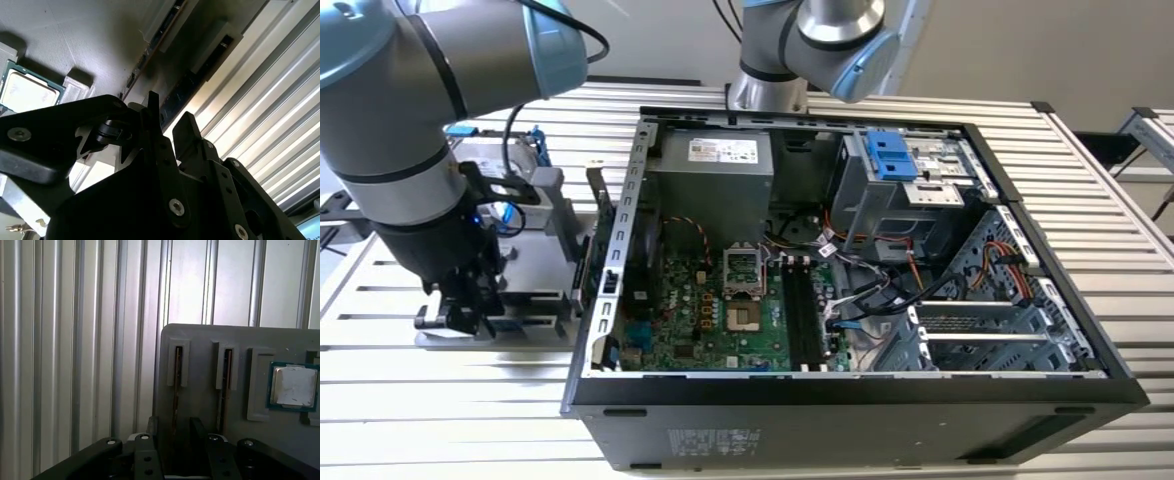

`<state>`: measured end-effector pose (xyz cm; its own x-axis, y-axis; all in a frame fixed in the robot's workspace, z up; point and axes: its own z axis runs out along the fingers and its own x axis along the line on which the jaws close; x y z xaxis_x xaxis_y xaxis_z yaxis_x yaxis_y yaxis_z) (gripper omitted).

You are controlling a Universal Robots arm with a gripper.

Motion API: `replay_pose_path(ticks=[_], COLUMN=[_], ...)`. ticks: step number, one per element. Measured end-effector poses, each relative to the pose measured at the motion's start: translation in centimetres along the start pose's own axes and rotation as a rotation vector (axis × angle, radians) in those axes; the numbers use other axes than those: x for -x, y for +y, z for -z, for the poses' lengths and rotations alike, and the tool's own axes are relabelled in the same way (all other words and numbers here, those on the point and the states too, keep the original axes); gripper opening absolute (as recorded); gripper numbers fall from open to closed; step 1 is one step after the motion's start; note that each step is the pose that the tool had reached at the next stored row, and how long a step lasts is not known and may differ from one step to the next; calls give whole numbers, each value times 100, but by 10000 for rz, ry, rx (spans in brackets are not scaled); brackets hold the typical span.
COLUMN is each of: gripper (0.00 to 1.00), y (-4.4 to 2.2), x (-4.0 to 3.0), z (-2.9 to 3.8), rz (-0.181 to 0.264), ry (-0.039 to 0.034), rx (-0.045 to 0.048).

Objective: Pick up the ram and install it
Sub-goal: 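Pick up the ram and move it above insertion slot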

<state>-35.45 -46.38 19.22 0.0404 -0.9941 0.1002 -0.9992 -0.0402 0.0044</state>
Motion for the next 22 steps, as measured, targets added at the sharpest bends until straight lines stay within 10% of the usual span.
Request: replay_pose_path(ticks=[13,14,22], gripper=[100,0,0], y=[1,1,0], x=[0,0,-1], z=[-1,-1,-1], rz=[-2,-2,-1], ry=[0,-1,0], rx=[-11,-12,-17])
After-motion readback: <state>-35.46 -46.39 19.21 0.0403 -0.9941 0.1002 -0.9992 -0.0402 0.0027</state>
